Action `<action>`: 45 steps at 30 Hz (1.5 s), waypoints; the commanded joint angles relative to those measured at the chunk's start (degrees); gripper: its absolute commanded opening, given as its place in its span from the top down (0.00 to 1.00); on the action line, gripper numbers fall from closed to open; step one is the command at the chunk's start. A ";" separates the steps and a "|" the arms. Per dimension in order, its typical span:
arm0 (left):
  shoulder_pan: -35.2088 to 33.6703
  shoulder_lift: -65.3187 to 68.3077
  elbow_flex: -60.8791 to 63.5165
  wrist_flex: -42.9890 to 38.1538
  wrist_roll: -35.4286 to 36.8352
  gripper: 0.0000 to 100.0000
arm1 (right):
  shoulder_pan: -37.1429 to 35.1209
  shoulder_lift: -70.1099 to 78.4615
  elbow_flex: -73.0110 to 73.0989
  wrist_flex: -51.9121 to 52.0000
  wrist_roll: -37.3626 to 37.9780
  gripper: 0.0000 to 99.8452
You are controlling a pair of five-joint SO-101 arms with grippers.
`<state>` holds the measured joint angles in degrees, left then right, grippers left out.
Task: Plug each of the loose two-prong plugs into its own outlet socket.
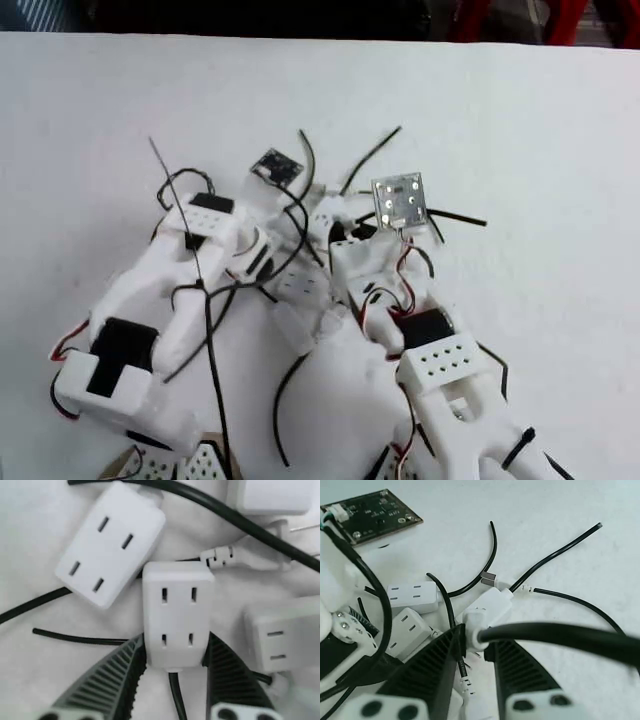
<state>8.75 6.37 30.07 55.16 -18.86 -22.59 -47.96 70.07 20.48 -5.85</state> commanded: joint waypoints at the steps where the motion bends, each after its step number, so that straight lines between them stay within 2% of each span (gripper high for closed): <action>1: 0.13 -0.57 -0.97 2.02 -3.25 0.84 | 0.66 -0.13 -0.70 -0.92 -0.44 0.98; 12: -0.40 -0.66 2.02 7.38 -7.82 0.84 | 0.66 -0.13 -0.70 -0.92 -0.44 0.98; 19: -3.12 -0.66 -0.35 7.47 -7.12 0.82 | 0.40 0.31 -0.70 -0.92 -0.18 0.98; 24: -3.30 -0.66 -3.87 12.92 -6.59 0.75 | 0.40 0.31 -0.70 -0.92 0.00 0.98; 33: -3.38 -1.54 -11.16 19.43 -2.81 0.75 | 0.31 0.40 -0.70 -0.92 0.09 0.98; 39: -5.67 -19.03 -5.98 19.52 -1.23 0.75 | 0.22 0.40 -0.62 -0.92 2.37 0.98; 45: -14.55 -37.23 5.10 16.70 -0.70 0.75 | -4.09 0.40 -1.32 1.71 5.27 0.98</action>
<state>0.04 -18.77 29.45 74.68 -20.35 -23.65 -47.60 70.07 20.92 -2.15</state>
